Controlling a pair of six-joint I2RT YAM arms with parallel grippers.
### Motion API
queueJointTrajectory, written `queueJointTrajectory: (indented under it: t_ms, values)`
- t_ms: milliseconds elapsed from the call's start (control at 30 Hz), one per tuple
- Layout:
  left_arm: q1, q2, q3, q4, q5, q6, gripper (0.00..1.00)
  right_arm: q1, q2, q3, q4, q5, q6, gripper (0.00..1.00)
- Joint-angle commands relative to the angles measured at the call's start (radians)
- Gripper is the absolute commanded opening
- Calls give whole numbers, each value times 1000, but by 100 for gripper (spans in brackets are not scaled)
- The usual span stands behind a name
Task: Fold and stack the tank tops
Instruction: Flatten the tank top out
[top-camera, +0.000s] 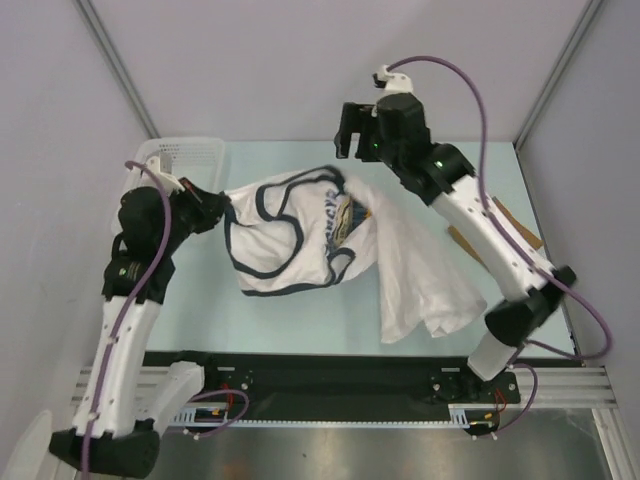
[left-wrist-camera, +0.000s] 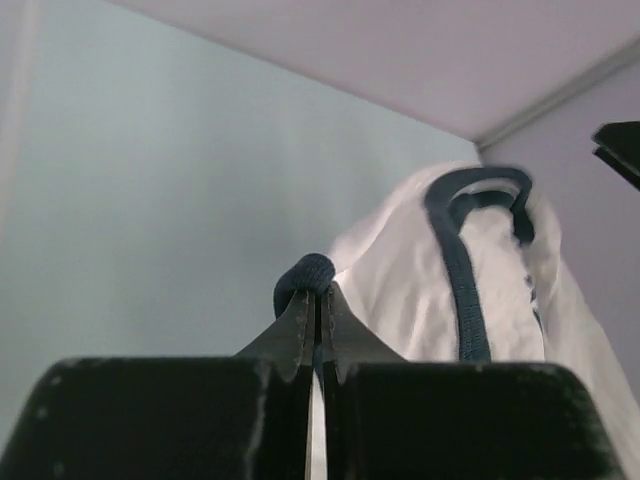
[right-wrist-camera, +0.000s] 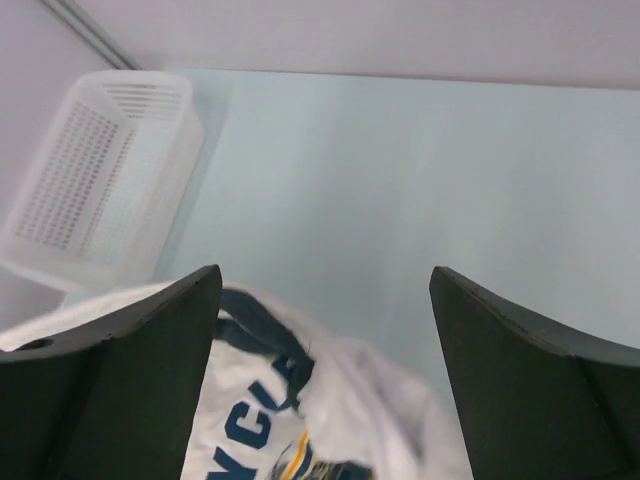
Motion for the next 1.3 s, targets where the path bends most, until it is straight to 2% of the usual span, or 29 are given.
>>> queueJointTrajectory:
  t_ms: [0, 33, 67, 100, 133, 167, 200, 267, 333, 433, 500, 533, 633, 833, 967, 1133, 1267]
  values:
    - [215, 141, -131, 53, 303, 6, 0, -74, 252, 194, -238, -67, -33, 92]
    - [279, 156, -194, 76, 309, 3, 0, -81, 267, 183, -244, -90, -25, 92]
    - [292, 172, -219, 90, 299, 15, 2, -84, 242, 148, -214, -101, -25, 92]
    - [298, 176, -239, 99, 281, 22, 9, -82, 207, 17, -179, -120, -29, 92]
    - [301, 166, -271, 102, 224, 36, 18, -84, 171, -55, -138, -134, -39, 92]
    - [301, 157, -287, 112, 211, 39, 35, -88, 96, -123, -78, -159, -37, 92]
    - [299, 146, -302, 124, 196, 41, 48, -110, 61, -199, -56, -179, -31, 91]
    - [299, 112, -320, 122, 162, 52, 64, -139, -10, -393, -7, -227, -13, 91]
    - [289, 80, -320, 106, 130, 71, 67, -176, -116, -581, 28, -275, 6, 89]
    - [228, 55, -305, 69, 110, 96, 68, -199, -219, -767, 76, -353, 23, 85]
    - [155, 57, -302, 53, 76, 96, 68, -190, -252, -838, 90, -391, 27, 79]
    - [75, 66, -305, 55, 66, 90, 67, -179, -280, -867, 99, -407, 32, 77]
    - [-68, 115, -327, 107, 35, 66, 68, -130, -317, -955, 130, -425, 50, 76]
    - [-219, 318, -307, 219, 33, 33, 68, -105, -360, -1048, 156, -496, 107, 78]
    - [-262, 445, -273, 285, 47, 27, 68, -93, -383, -1079, 156, -522, 145, 70]
    - [-288, 569, -222, 308, 52, 41, 68, -62, -403, -1145, 159, -535, 188, 68]
    - [-287, 603, -207, 326, 61, 50, 69, -27, -469, -1220, 165, -572, 256, 68]
